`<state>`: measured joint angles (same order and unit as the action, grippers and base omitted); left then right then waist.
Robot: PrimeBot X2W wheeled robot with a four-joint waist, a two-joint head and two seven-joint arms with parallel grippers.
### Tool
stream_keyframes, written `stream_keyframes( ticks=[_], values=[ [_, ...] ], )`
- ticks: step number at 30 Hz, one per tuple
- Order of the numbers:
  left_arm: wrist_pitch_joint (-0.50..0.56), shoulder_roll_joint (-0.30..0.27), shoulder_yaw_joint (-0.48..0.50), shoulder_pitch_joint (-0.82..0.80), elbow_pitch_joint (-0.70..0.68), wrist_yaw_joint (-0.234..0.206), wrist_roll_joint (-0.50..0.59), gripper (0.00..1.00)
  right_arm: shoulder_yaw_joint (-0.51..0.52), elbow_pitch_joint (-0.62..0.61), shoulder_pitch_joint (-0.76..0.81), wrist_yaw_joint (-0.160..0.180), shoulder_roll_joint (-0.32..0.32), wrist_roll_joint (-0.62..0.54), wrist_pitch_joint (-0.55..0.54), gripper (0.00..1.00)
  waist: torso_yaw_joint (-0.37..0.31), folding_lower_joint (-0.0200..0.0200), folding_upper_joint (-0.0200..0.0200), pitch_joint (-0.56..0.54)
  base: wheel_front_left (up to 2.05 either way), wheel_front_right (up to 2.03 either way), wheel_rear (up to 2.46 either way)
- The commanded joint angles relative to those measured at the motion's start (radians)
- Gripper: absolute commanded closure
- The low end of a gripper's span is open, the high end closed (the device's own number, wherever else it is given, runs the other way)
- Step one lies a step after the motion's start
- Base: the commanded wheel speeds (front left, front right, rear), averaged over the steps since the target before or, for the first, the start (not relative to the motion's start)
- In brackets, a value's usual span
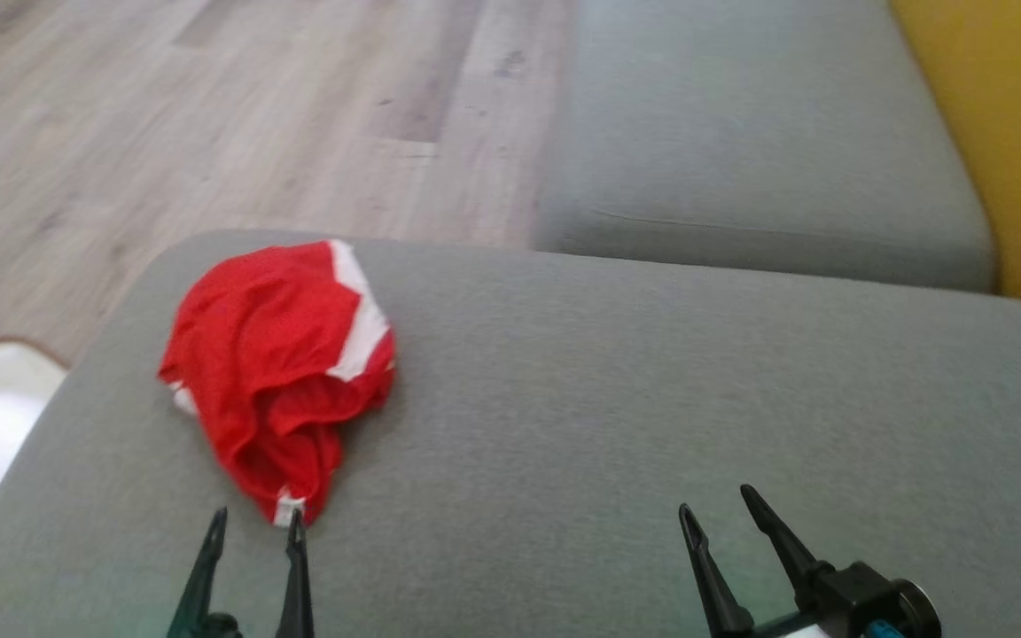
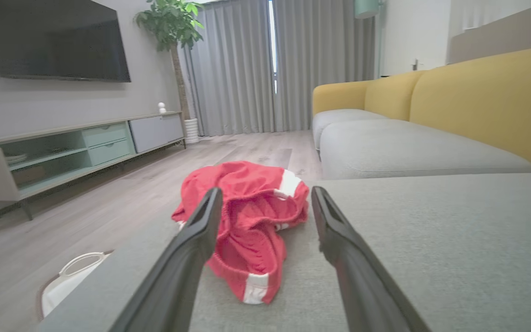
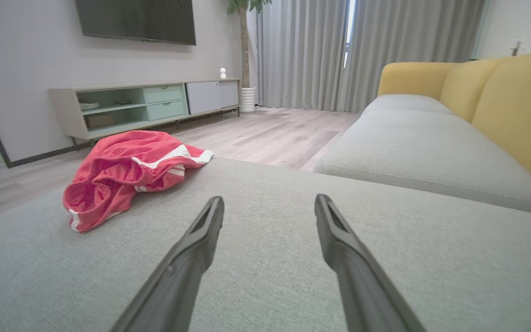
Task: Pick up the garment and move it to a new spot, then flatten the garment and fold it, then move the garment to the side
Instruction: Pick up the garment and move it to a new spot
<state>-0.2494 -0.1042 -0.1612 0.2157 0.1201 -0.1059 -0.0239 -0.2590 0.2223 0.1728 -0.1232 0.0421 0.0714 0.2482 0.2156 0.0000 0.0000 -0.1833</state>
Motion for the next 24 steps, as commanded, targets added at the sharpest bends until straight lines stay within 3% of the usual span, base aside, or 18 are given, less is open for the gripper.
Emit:
stream_keyframes(
  ticks=[1,7,15,24],
  values=[
    [-0.012,-0.006,0.035,-0.031,-0.039,-0.005,0.006,0.00,-0.023,-0.031,-0.039,-0.008,0.008,0.007,0.014,0.00,0.047,0.0000,0.0000,0.000,0.00,0.00,0.00],
    [-0.012,-0.014,0.059,-0.026,-0.063,-0.009,-0.001,0.00,-0.028,-0.031,-0.042,-0.008,0.008,0.010,0.014,0.00,0.100,0.0000,0.0000,0.014,0.00,0.00,0.00],
    [-0.012,-0.025,0.064,-0.062,-0.110,-0.006,0.012,0.00,-0.020,-0.028,-0.048,-0.008,0.008,-0.015,0.014,0.00,0.119,0.0000,0.0000,0.069,0.00,0.00,0.00],
    [-0.012,-0.114,0.064,-0.343,-0.124,0.068,0.031,0.00,-0.014,-0.043,-0.082,-0.008,0.073,-0.041,0.014,0.00,0.115,0.0000,0.0000,0.219,0.00,0.00,0.00]
  ],
)
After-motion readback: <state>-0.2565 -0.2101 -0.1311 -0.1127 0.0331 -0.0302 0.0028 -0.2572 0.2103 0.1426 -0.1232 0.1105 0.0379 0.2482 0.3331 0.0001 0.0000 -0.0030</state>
